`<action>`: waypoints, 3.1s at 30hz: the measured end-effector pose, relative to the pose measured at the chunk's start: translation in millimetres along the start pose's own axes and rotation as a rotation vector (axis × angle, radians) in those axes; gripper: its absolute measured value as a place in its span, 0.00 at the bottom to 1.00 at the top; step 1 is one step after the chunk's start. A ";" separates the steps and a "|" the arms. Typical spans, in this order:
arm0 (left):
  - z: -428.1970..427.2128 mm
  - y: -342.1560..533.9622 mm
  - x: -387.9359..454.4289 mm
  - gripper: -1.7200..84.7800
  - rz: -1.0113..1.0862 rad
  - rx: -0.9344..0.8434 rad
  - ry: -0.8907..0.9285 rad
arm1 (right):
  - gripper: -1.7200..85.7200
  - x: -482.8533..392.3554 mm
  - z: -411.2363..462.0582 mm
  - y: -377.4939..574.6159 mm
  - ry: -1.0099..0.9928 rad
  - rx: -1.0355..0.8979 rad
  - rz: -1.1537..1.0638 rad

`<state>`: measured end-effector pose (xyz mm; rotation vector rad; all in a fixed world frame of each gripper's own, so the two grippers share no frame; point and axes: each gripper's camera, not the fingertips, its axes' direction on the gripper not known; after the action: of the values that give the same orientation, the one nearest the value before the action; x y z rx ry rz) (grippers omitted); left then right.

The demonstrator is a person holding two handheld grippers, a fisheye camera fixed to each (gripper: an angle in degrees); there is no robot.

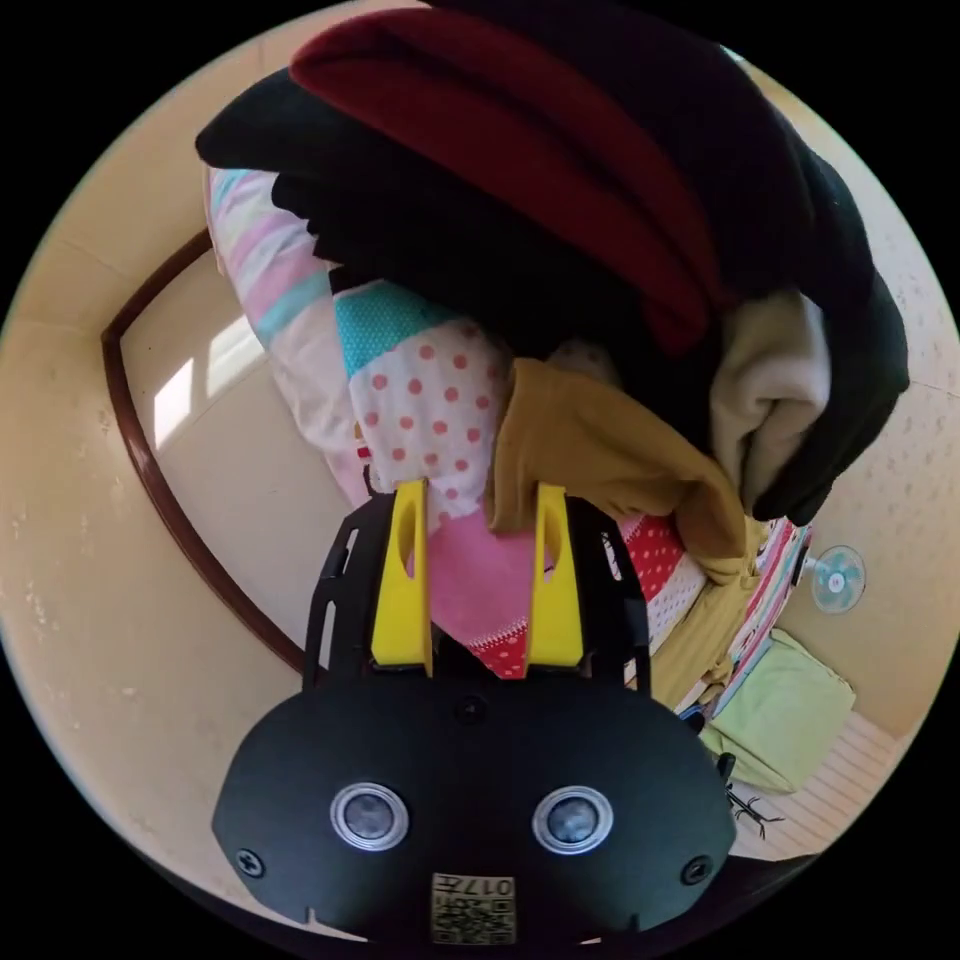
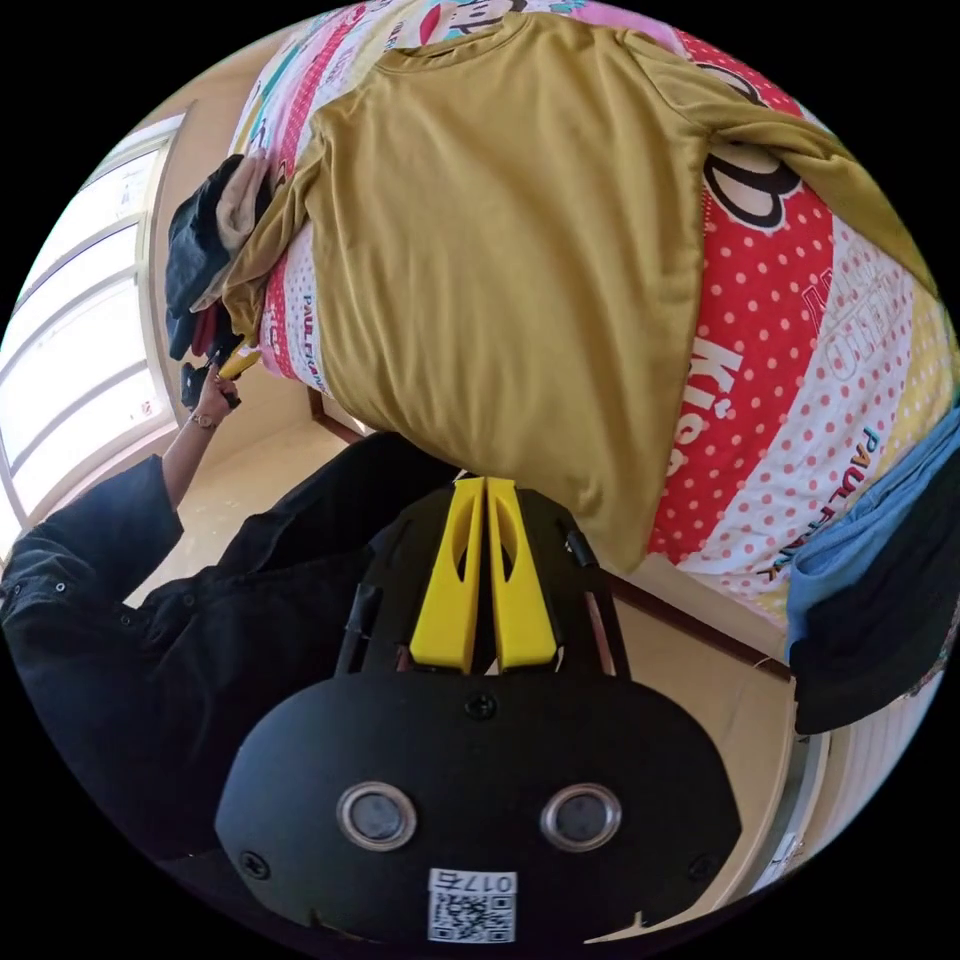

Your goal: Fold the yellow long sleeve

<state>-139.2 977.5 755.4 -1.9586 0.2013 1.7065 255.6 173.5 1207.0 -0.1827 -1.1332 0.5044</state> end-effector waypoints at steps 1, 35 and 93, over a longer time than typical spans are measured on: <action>4.3 -9.6 -3.1 0.18 0.028 -0.031 -0.021 | 0.02 -6.9 9.5 -6.6 0.003 -0.012 -0.007; 77.2 65.0 -283.2 0.08 -0.548 0.159 1.254 | 0.04 -263.4 264.4 -240.8 0.372 0.050 -0.684; 232.9 240.5 304.7 0.06 0.685 -0.387 -0.225 | 0.12 204.9 -341.3 137.9 -0.436 1.015 0.745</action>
<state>-391.5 953.8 380.3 -2.0786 0.5421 2.5481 589.1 429.0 1176.7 0.4344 -1.0699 1.7798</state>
